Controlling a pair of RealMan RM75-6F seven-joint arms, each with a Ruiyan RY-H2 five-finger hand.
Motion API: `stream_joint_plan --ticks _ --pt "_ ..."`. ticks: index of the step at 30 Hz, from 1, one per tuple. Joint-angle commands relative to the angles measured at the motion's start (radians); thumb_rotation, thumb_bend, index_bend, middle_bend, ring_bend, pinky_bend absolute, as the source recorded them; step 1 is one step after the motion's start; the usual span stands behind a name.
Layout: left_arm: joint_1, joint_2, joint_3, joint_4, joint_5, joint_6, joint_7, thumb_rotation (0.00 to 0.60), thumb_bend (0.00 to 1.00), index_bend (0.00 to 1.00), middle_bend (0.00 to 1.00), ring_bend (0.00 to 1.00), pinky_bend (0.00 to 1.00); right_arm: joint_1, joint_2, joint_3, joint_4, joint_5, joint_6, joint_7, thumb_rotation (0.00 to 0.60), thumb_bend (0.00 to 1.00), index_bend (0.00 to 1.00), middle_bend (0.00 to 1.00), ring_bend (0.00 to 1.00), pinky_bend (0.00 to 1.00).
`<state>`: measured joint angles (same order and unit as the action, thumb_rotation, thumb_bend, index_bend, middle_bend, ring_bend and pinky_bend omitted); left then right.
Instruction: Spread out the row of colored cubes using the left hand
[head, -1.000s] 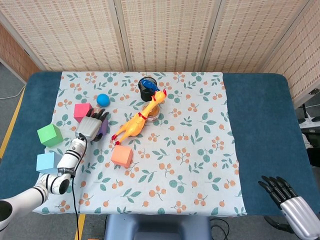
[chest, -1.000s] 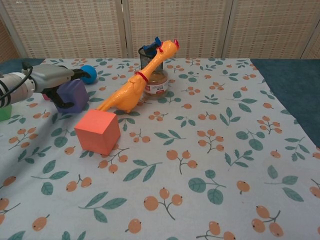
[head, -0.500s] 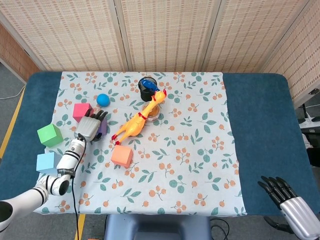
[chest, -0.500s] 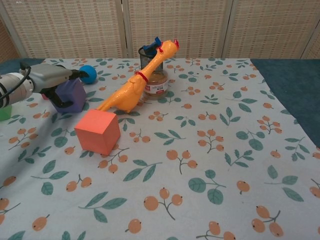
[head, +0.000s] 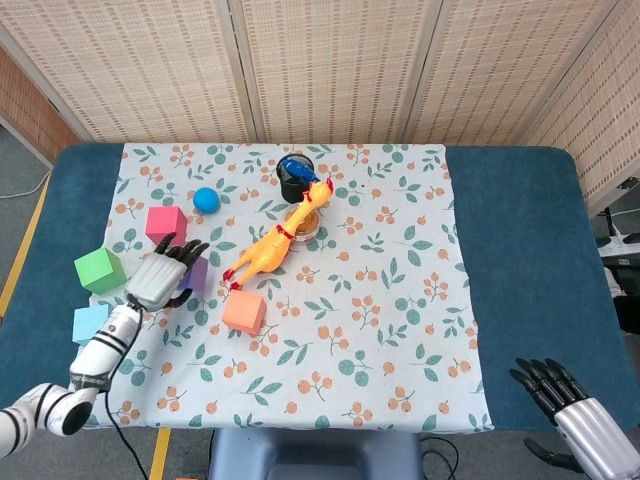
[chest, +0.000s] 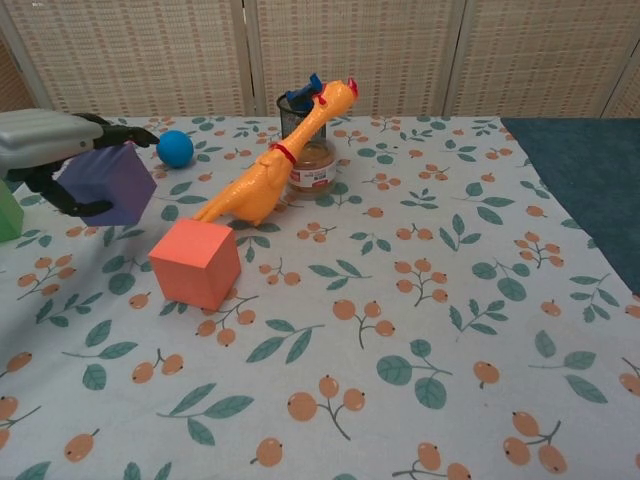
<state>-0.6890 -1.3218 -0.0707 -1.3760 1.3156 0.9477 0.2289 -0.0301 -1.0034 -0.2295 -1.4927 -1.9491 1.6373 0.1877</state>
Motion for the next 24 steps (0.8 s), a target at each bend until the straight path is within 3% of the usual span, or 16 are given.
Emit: stream_joint_plan --ticks 1,4,13,21,24 --pt "0.035 0.036 0.037 -0.041 0.017 0.014 0.0 0.6 0.46 0.0 0.07 0.56 0.01 0.0 -0.004 -0.004 0.001 -0.009 -0.001 -0.005 0.6 0.12 0.0 0.0 0.0 0.0" --pt "0.043 0.036 0.051 -0.052 0.016 -0.003 -0.009 0.6 0.44 0.0 0.06 0.47 0.0 -0.002 -0.006 -0.01 0.001 -0.021 0.002 -0.01 0.6 0.12 0.0 0.0 0.0 0.0" --pt "0.05 -0.017 0.049 -0.02 0.021 0.004 0.007 0.6 0.38 0.0 0.0 0.02 0.0 -0.013 -0.002 -0.02 0.008 -0.049 0.041 -0.009 0.6 0.12 0.0 0.0 0.0 0.0" --pt "0.07 0.046 0.034 -0.079 0.034 0.047 -0.014 0.6 0.37 0.0 0.0 0.0 0.0 -0.015 0.005 -0.022 0.013 -0.054 0.057 0.006 0.6 0.12 0.0 0.0 0.0 0.0" --pt "0.114 0.095 0.036 -0.128 0.101 0.163 -0.045 0.6 0.35 0.0 0.0 0.0 0.0 -0.021 0.006 -0.018 0.014 -0.054 0.075 0.009 0.6 0.12 0.0 0.0 0.0 0.0"
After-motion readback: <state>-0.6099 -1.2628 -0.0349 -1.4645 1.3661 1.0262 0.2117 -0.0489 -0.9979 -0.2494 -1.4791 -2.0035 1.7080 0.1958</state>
